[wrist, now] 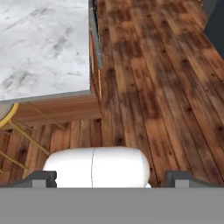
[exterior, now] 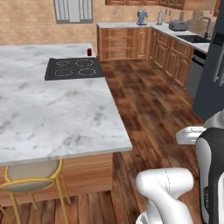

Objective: Four empty soda cans are scattered around the kitchen. Gather all the cans and cluster them next to the stove for recycling.

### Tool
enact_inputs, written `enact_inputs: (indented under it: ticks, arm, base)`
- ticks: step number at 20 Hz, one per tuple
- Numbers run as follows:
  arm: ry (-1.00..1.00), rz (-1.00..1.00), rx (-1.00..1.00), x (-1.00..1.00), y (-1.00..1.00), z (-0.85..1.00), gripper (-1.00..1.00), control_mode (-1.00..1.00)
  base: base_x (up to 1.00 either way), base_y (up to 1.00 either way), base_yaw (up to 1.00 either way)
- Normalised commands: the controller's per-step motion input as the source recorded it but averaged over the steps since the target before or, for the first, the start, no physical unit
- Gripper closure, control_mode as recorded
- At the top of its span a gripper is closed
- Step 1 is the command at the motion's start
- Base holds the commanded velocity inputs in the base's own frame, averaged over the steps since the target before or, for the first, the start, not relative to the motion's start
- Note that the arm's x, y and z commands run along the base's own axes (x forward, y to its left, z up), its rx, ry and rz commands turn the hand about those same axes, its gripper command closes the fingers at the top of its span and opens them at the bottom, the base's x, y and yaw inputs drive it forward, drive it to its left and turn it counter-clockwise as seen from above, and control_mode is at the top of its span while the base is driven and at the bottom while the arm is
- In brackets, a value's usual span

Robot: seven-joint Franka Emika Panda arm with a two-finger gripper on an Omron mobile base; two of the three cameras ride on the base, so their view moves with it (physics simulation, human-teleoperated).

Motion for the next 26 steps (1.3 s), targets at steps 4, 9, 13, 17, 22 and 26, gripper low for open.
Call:
enact_inputs:
  ticks: [4, 9, 13, 17, 22, 26]
  arm:
    - [0.00, 0.00, 0.00, 0.00, 0.00, 0.00, -1.00, 1.00]
    - [0.00, 0.00, 0.00, 0.00, 0.00, 0.00, -1.00, 1.00]
    - [0.00, 0.00, 0.00, 0.00, 0.00, 0.00, -1.00, 1.00]
    - [0.00, 0.00, 0.00, 0.00, 0.00, 0.00, -1.00, 1.00]
    - [0.00, 0.00, 0.00, 0.00, 0.00, 0.00, -1.00, 1.00]
    - [0.00, 0.00, 0.00, 0.00, 0.00, 0.00, -1.00, 1.00]
  base:
    - [0.06, -1.00, 0.02]
    - [0.05, -1.00, 0.03]
    - [0.35, -0.84, 0.07]
    - [0.90, -0.46, 0.14]
    - [1.00, -0.30, 0.15]
    - [1.00, -0.12, 0.11]
